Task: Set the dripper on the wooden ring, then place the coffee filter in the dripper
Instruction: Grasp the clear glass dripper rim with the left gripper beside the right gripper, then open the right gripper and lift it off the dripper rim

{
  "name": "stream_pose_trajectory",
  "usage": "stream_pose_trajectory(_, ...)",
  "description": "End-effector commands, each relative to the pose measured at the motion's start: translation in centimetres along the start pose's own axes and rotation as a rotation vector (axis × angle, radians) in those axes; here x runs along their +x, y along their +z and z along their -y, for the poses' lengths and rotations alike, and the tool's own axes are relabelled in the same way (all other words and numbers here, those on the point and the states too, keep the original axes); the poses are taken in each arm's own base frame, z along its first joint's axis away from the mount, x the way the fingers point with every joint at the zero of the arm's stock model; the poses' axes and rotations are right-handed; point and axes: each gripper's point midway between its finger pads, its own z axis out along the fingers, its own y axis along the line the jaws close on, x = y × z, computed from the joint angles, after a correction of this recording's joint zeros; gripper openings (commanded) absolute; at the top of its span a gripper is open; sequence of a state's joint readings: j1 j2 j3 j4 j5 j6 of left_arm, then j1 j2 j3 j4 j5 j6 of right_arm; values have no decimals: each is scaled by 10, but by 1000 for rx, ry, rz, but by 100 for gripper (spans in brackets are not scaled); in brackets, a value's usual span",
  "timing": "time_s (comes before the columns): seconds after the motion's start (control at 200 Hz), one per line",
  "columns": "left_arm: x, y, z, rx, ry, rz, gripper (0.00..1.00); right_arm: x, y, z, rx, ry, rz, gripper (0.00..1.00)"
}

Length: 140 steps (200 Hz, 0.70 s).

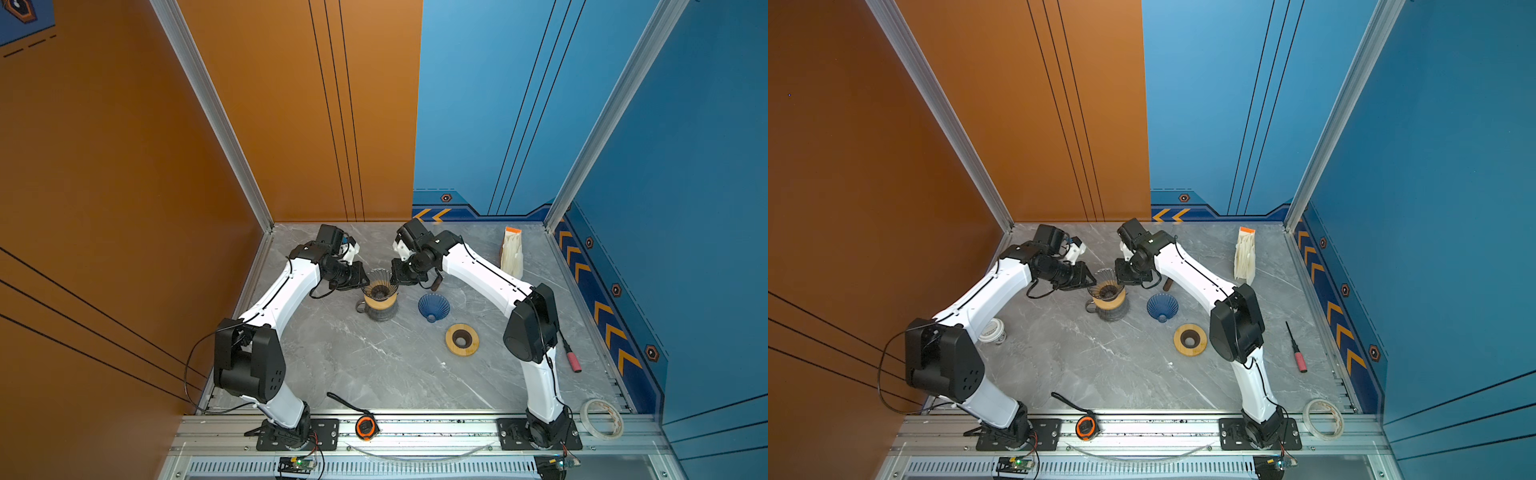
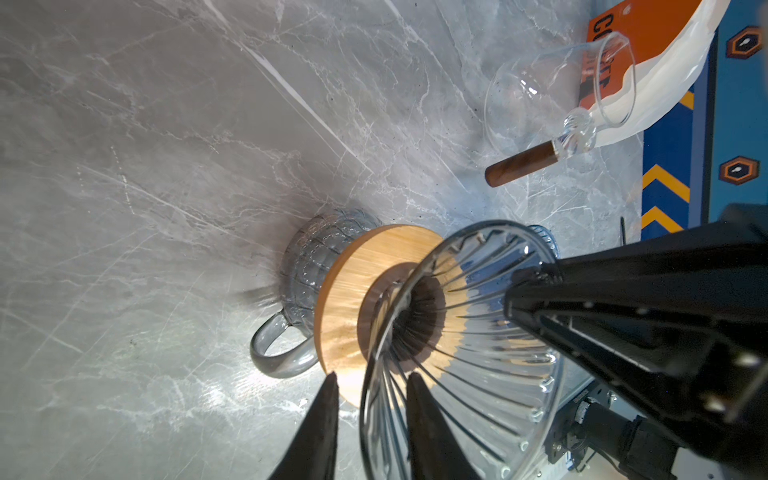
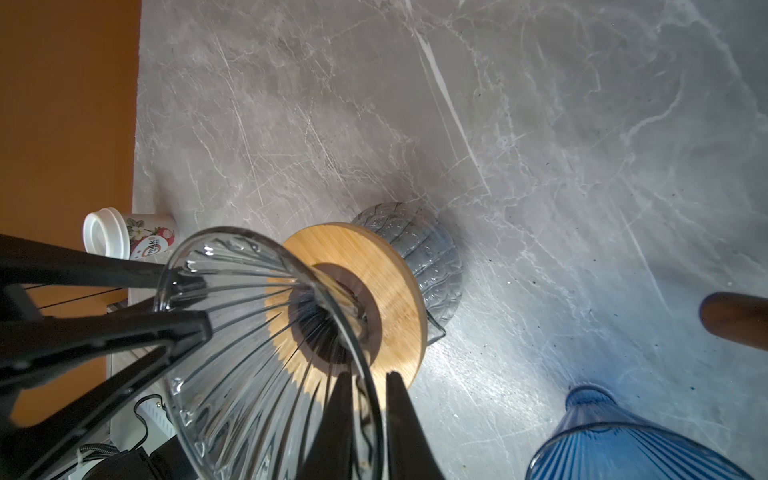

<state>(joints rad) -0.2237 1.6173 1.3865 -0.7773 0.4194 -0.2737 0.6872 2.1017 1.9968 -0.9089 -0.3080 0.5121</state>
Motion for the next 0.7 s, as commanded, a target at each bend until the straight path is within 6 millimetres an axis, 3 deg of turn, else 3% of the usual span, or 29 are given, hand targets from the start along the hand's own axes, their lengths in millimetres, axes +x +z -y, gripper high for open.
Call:
stream_pose_trajectory(0.0,-3,-2,7,9,9,-9,32,-2,-5,8,41,-6,-1,17)
stream_pose_trajectory(0.26,-6,-10,10,4,14,17,40,-11,-17,0,20,-30,35,34)
stream_pose_trajectory(0.491,-12,-28,15,-1,6,72,48,-19,-31,-4,23,-46,77,39)
stream_pose_trajectory(0.516,-12,-31,17,1,8,81,50,-22,-46,-9,12,-54,107,39)
stream_pose_trajectory(0.696,-18,-56,30,19,32,149,58,-25,-65,-11,21,-80,153,41)
